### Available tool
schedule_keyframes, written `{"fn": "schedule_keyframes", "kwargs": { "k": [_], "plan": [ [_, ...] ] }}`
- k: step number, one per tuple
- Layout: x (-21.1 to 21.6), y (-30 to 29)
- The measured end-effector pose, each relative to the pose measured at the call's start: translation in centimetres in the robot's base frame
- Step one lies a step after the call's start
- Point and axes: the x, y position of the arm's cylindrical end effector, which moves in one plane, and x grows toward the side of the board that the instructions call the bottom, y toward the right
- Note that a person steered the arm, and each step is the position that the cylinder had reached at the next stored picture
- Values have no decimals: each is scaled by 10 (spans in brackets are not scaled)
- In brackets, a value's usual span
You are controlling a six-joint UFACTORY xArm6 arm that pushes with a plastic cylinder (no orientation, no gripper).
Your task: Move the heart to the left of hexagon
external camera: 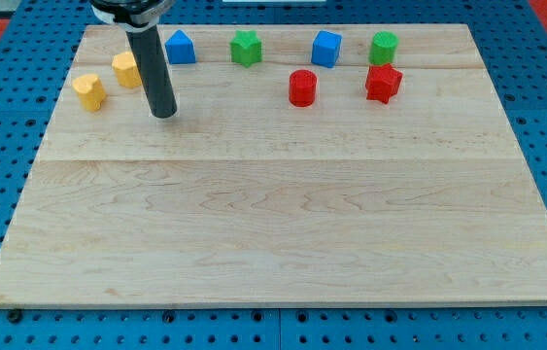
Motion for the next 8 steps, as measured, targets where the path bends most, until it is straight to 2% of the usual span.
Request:
{"fn": "schedule_keyframes", "kwargs": {
  "k": [1, 3, 4, 5, 7, 8],
  "plan": [
    [2, 3],
    [57, -9],
    [56, -65],
    [40, -94],
    [-24, -98],
    [-32, -97]
  ]
}}
